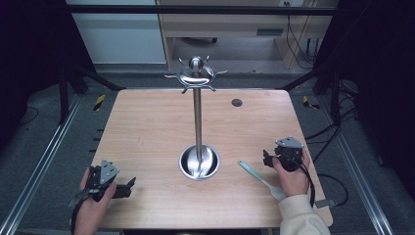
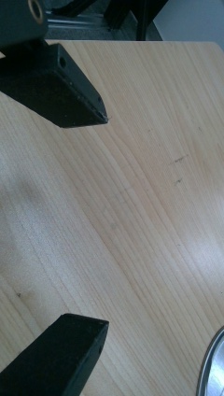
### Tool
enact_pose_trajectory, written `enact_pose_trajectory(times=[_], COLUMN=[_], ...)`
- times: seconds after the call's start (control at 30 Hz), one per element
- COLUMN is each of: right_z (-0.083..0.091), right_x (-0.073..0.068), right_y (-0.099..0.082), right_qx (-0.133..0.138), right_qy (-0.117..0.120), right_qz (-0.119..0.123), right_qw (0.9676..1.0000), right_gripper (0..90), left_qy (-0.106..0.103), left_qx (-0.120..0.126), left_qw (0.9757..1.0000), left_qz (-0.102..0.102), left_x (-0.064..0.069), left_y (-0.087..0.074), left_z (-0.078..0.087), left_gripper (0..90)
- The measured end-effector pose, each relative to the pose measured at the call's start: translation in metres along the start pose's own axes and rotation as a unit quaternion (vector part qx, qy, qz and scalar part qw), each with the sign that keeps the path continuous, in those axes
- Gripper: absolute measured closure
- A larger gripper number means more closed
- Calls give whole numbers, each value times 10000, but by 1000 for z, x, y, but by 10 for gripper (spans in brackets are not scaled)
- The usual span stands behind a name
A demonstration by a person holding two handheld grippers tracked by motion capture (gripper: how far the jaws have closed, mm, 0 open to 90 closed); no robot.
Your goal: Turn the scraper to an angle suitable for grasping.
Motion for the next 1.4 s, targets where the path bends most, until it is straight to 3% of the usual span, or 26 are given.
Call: enact_pose_trajectory(times=[0.37, 0.5, 0.53, 0.57, 0.67, 0.7, 0.73, 0.77, 0.8, 0.83, 0.93, 0.97, 1.0, 1.03, 1.2, 1.4], right_z=[-1, -2, -3, -3, -4, -5, -7, -7, -7, -9, -13, -13, -16, -16, -21, -22], right_x=[-3, -9, -13, -13, -20, -24, -33, -37, -37, -45, -58, -58, -66, -66, -80, -84], right_y=[0, 2, 2, 2, -1, -3, -6, -9, -9, -13, -16, -16, -18, -18, -20, -21], right_qx=[-179, -231, -244, -244, -384, -475, -679, -828, -828, -1050, -1271, -1271, -1383, -1383, -1480, -1519], right_qy=[-47, 70, 171, 171, 387, 479, 683, 769, 769, 854, 1127, 1127, 1257, 1257, 1521, 1616], right_qz=[-28, 84, 156, 156, 223, 258, 430, 513, 513, 739, 846, 846, 864, 864, 937, 878], right_qw=[9998, 9997, 9994, 9994, 9983, 9974, 9944, 9923, 9923, 9880, 9818, 9818, 9786, 9786, 9727, 9711], right_gripper=[156, 263, 339, 339, 472, 522, 621, 661, 661, 752, 844, 844, 889, 889, 900, 900], left_qy=[-10, -11, -12, -12, -7, -10, -12, -10, -9, -3, -10, -13, -12, -14, -23, -30], left_qx=[-22, -21, -21, -16, -11, -8, -10, -12, -15, -13, -13, -13, -12, -13, -25, -35], left_qw=[10000, 10000, 10000, 10000, 10000, 10000, 10000, 10000, 10000, 10000, 10000, 10000, 10000, 10000, 10000, 10000], left_qz=[-39, -43, -51, -50, -62, -61, -61, -60, -64, -69, -71, -74, -84, -83, -80, -88], left_x=[1, 1, 1, 1, 1, 2, 1, 1, 1, 1, 2, 2, 2, 2, 2, 3], left_y=[0, 0, 0, 0, 0, 0, 0, 0, 0, 0, 0, 0, 0, 0, 0, 0], left_z=[0, 0, 0, 0, 0, 0, 0, 0, 0, 0, 0, 0, 0, 0, -1, -1], left_gripper=[27, 27, 27, 27, 27, 27, 27, 27, 27, 27, 27, 27, 27, 27, 27, 27])
Point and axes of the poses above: each handheld gripper's, and its own axes: z roughly backward along the jaws, y roughly out of its top, x roughly to its right, the point moved 10 cm from there along -z, roughly forward along the jaws, and after that the axes turned 10 degrees about y, right-handed, at the moved point
